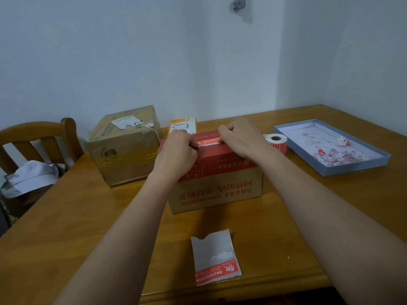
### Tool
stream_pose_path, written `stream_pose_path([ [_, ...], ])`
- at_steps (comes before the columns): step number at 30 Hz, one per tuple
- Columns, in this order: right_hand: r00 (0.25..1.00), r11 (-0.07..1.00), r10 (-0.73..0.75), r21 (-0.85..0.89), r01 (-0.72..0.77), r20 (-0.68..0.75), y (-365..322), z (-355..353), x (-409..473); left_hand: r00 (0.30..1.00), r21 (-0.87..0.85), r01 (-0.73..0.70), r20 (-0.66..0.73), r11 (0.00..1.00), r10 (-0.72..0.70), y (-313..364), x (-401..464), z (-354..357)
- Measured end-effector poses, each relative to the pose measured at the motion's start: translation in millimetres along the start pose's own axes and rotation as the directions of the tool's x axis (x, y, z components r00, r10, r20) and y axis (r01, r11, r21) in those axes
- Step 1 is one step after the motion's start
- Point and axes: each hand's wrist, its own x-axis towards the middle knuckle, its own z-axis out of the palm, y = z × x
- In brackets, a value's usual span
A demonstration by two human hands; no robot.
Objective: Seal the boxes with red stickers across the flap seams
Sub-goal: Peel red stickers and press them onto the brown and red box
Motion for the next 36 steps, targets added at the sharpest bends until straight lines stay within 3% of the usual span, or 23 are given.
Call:
stream_pose_path([
  [4,1.0,0.999,0.018,0.026,-0.018,0.015,0,-3,0,0.999,-0.027,0.013,-0.035,1.0,-0.013,1,0,-3],
  [8,0.998,0.994,0.049,0.091,-0.053,0.04,-1,-6,0,0.992,-0.1,0.106,-0.055,0.989,-0.112,1,2,-2],
  [15,0.978,0.949,0.199,0.236,-0.208,0.062,3,-17,13,0.968,-0.227,0.243,-0.002,0.943,-0.25,-8,18,-5],
  [17,0.975,0.961,0.198,0.173,-0.214,0.104,-2,-17,19,0.962,-0.193,0.269,0.006,0.944,-0.272,-13,28,-6],
  [19,0.972,0.984,0.18,-0.033,-0.177,0.153,-11,-14,27,0.958,-0.114,0.287,0.052,0.951,-0.283,-14,37,-6],
  [21,0.962,0.944,0.229,-0.273,-0.183,0.149,-16,-7,35,0.94,0.035,0.315,0.124,0.948,-0.317,-12,45,-3],
  [23,0.936,0.89,0.328,-0.376,-0.26,0.13,-18,0,40,0.9,0.181,0.348,0.209,0.92,-0.382,-10,48,0],
  [26,0.901,0.861,0.407,-0.392,-0.325,0.147,-16,8,37,0.855,0.255,0.359,0.296,0.898,-0.426,-12,46,7],
  [36,0.891,0.855,0.43,-0.383,-0.35,0.146,-14,9,32,0.84,0.253,0.364,0.326,0.896,-0.434,-16,48,12],
])
